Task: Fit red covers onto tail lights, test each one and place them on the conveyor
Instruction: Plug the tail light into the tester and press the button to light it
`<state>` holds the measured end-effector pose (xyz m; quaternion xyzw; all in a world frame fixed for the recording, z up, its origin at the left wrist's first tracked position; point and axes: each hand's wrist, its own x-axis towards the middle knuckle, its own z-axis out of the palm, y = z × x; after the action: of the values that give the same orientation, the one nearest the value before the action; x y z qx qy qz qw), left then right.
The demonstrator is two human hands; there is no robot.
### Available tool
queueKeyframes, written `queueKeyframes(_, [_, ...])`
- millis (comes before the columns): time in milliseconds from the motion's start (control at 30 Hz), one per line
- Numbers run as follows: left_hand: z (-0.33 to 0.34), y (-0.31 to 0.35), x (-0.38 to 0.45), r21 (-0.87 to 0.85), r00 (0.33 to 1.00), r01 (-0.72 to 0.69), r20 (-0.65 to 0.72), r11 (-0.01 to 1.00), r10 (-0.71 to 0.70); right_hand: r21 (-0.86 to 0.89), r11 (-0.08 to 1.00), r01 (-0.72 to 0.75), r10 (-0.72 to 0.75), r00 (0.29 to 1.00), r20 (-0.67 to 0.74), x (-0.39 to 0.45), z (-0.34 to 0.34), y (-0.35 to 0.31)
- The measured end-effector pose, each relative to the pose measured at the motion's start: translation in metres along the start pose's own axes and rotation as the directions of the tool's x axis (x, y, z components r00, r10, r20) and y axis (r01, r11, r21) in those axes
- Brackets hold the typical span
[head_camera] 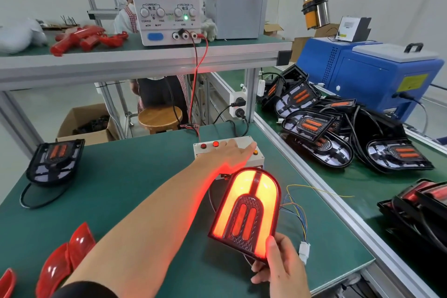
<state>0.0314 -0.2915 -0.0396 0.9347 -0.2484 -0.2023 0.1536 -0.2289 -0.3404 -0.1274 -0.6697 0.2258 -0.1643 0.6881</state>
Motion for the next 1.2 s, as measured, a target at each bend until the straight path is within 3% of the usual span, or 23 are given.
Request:
queueKeyframes(367, [-0.0020, -0.0046, -0.0025, 0.049, 0.999, -0.011, 0.033, 0.999, 0.009, 0.087, 0.996, -0.010, 0.010, 1.000, 0.000, 0.0007, 0.0020, 0.0057])
queueKeyframes(633, [-0.0014, -0.0014, 0.0003, 0.061, 0.999, -0.033, -0.009, 0.998, 0.033, 0.003, 1.000, 0.010, -0.010, 1.000, 0.003, 0.0031, -0.0006, 0.0083])
queueKeyframes(1200, [-0.0027, -0.0035, 0.0033, 0.175, 0.996, -0.083, 0.054, 0.981, 0.075, 0.038, 0.999, -0.005, 0.005, 1.000, 0.007, 0.0013, 0.0010, 0.0052])
